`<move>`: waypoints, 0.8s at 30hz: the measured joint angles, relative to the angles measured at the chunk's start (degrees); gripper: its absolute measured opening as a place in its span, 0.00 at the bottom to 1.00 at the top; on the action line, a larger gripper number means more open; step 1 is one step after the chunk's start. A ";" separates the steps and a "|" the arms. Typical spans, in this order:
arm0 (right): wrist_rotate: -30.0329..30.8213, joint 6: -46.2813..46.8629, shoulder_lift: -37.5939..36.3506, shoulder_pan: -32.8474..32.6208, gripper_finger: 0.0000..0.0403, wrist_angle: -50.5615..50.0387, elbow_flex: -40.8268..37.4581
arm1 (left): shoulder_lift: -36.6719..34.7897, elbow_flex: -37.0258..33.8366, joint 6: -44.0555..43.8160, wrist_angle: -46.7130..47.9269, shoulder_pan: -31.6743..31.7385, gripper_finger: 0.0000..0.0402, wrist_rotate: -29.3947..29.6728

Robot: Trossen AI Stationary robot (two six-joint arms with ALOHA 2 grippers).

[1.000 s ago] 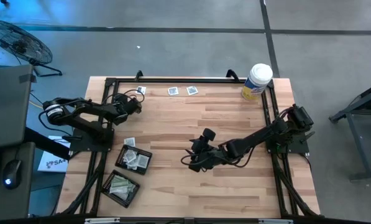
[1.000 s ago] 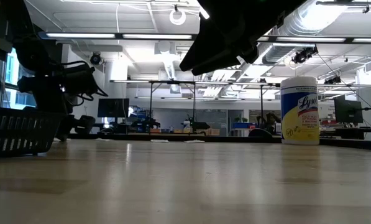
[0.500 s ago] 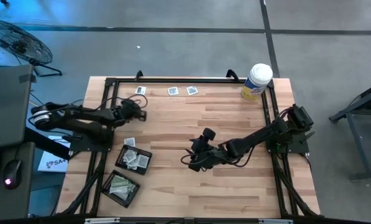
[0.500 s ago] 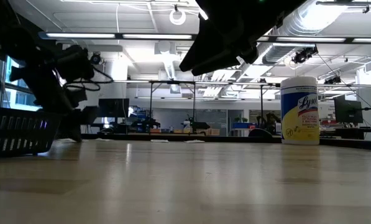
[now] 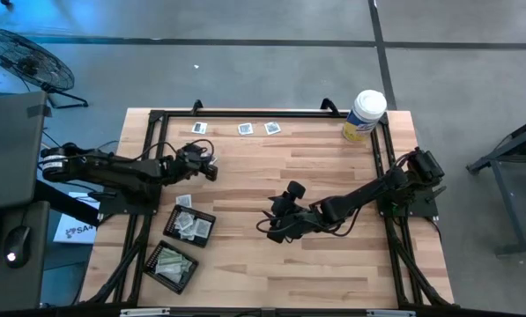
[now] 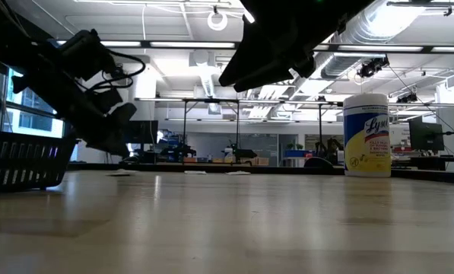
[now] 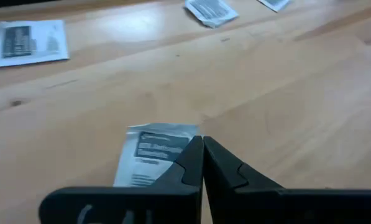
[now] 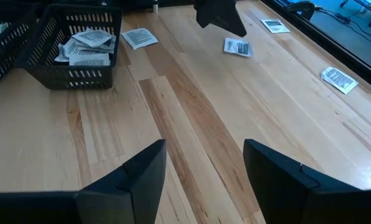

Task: Pick & Place First Aid Supplies
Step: Put the towelette pack into the top black bin

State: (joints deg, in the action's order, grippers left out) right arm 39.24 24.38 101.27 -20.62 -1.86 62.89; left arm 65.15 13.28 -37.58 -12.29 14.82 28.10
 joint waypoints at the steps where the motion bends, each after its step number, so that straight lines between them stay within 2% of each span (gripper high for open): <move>1: 0.00 0.00 0.00 0.00 0.52 -0.01 0.00 | 0.01 0.00 0.30 -0.03 0.01 0.00 -0.49; 6: 0.00 -0.01 0.00 0.00 0.52 -0.01 0.00 | 0.03 0.02 2.77 0.21 0.01 0.00 -0.90; 11: -0.02 0.00 0.00 0.00 0.52 0.01 0.00 | 0.03 0.11 1.35 -1.57 0.03 0.04 -0.57; 16: -0.01 -0.02 0.00 0.00 0.52 0.01 0.00 | 1.08 0.11 1.36 -1.81 0.01 0.20 -0.29; 20: -0.01 -0.02 0.00 0.00 0.52 0.14 0.00 | 4.54 0.20 1.25 -7.38 0.02 0.33 -2.00; 22: 0.04 -0.09 0.00 0.00 0.52 0.41 0.00 | 6.87 1.12 -0.17 -7.74 0.01 0.37 -1.86; 24: 0.00 -0.44 0.00 0.00 0.52 0.56 0.00 | 9.49 3.23 -2.80 -4.14 0.17 0.37 -0.04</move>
State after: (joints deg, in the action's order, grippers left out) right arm 39.24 23.94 101.27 -20.62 -1.30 62.89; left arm 74.65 16.51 -40.38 -16.43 14.98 28.05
